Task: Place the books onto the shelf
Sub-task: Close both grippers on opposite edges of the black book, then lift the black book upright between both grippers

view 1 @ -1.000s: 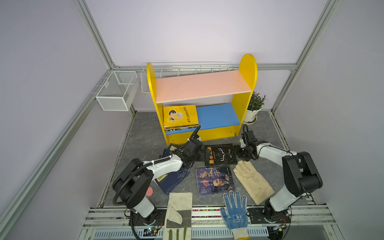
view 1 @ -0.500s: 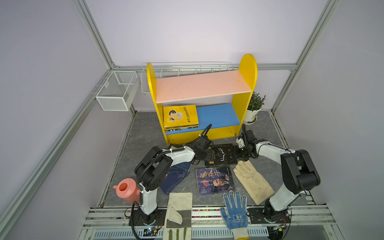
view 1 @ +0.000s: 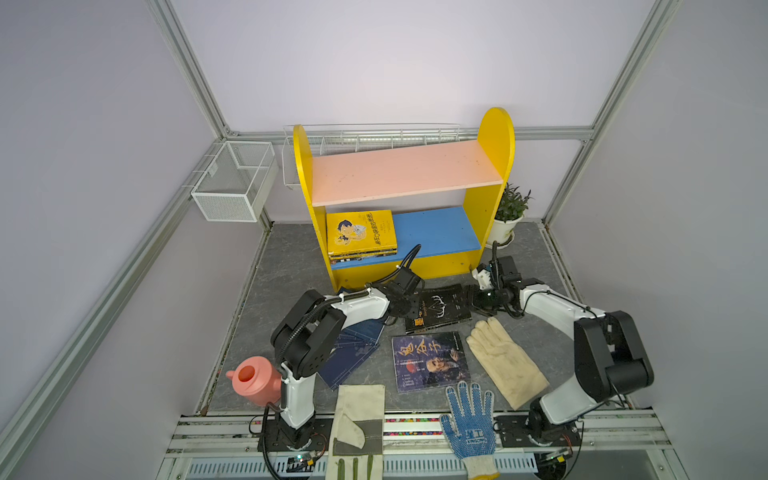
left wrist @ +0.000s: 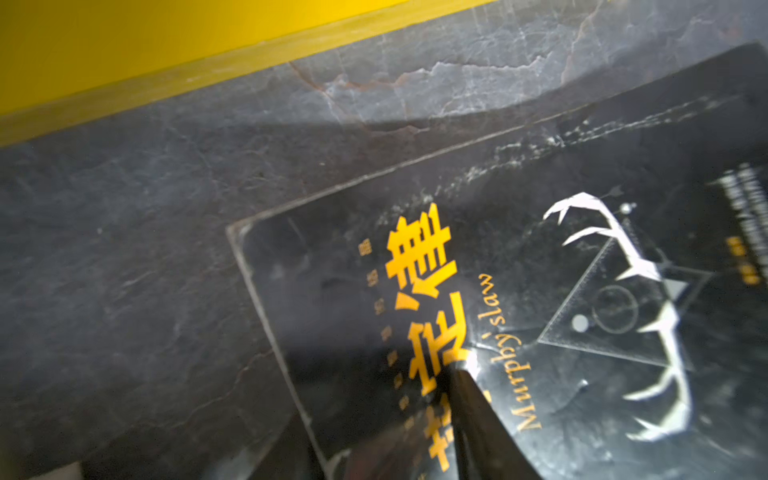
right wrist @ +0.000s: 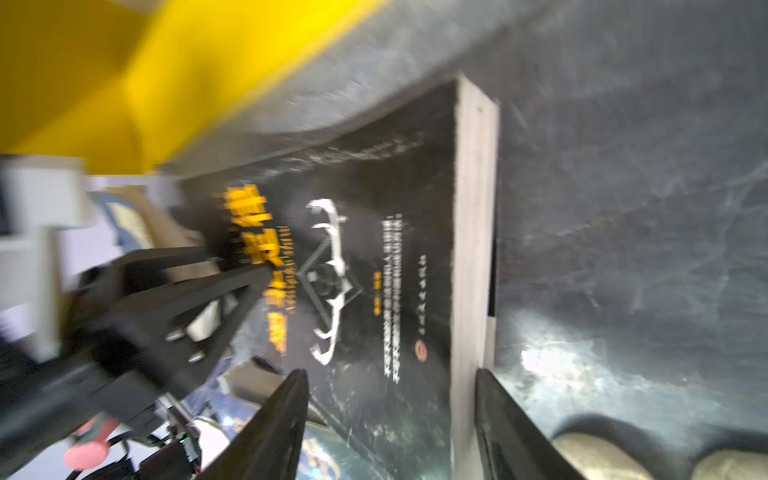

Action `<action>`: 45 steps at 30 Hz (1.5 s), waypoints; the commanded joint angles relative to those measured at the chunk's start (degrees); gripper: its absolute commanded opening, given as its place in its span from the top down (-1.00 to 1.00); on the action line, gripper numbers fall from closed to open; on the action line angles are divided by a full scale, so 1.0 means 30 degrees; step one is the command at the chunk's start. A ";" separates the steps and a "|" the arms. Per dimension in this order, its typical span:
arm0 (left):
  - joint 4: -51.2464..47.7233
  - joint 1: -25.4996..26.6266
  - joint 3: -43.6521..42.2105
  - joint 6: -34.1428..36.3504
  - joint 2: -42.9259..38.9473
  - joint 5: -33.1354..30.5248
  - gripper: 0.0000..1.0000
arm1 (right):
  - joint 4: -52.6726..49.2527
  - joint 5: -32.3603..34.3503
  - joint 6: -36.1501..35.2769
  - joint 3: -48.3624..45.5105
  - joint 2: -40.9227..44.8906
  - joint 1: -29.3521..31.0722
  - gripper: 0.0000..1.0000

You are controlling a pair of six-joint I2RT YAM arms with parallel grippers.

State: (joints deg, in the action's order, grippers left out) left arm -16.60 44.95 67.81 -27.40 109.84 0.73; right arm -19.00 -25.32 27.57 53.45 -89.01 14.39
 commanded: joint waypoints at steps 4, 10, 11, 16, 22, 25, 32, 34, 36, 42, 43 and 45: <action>0.0604 0.0584 -0.1245 0.0456 -0.0340 0.1930 0.42 | 0.1591 -0.1843 0.0220 0.0267 0.1782 0.0957 -0.18; 0.2332 0.0577 -0.2104 0.0744 -0.1386 0.2872 0.93 | -0.0366 0.0056 -0.0997 0.1151 0.0869 0.2073 0.02; 0.2602 0.0583 -0.2278 0.0773 -0.1606 0.2969 0.96 | -0.0537 0.0517 -0.1045 0.1176 0.0695 0.2227 0.13; 0.3893 0.0581 -0.3131 0.0951 -0.2942 0.3109 1.00 | -0.0422 0.1662 -0.1059 0.1028 0.1047 0.2320 0.67; 0.4405 0.0576 -0.3246 0.1388 -0.4956 0.3089 1.00 | 0.0753 0.2043 -0.1270 0.0324 0.3638 0.1997 0.87; 0.4333 0.0540 -0.3173 0.1555 -0.6146 0.2993 0.59 | 0.1638 0.1555 -0.1324 -0.0071 0.5251 0.1894 0.87; 0.4798 -0.0284 -0.4014 0.0782 -0.9732 0.3605 0.02 | 0.3987 -0.1399 -0.1100 0.0071 0.8549 0.1852 0.88; 0.5282 -0.0507 -0.4542 0.0393 -1.0985 0.3867 0.03 | 0.4239 -0.1875 -0.0989 0.0507 0.9066 0.1843 0.87; 0.6293 -0.0623 -0.5353 -0.0100 -1.2221 0.3673 0.00 | 0.4320 -0.2079 -0.0825 0.1066 0.9321 0.1823 0.88; 0.7672 -0.1930 -0.7746 -0.1633 -1.5116 0.3499 -0.37 | 0.6527 -0.2241 0.0958 0.1764 0.9517 0.1684 0.87; 0.7643 -0.2129 -0.8114 -0.1858 -1.5544 0.3395 -0.42 | 0.7062 -0.2247 0.1360 0.1712 0.9464 0.1642 0.87; 0.7790 -0.2452 -0.8781 -0.2221 -1.6329 0.3226 -0.54 | 0.7939 -0.2193 0.2144 0.1567 0.9383 0.1515 0.88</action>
State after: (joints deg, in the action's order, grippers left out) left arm 3.44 38.50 43.42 -31.79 63.37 9.61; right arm -4.27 -29.89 29.30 56.80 -61.34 19.22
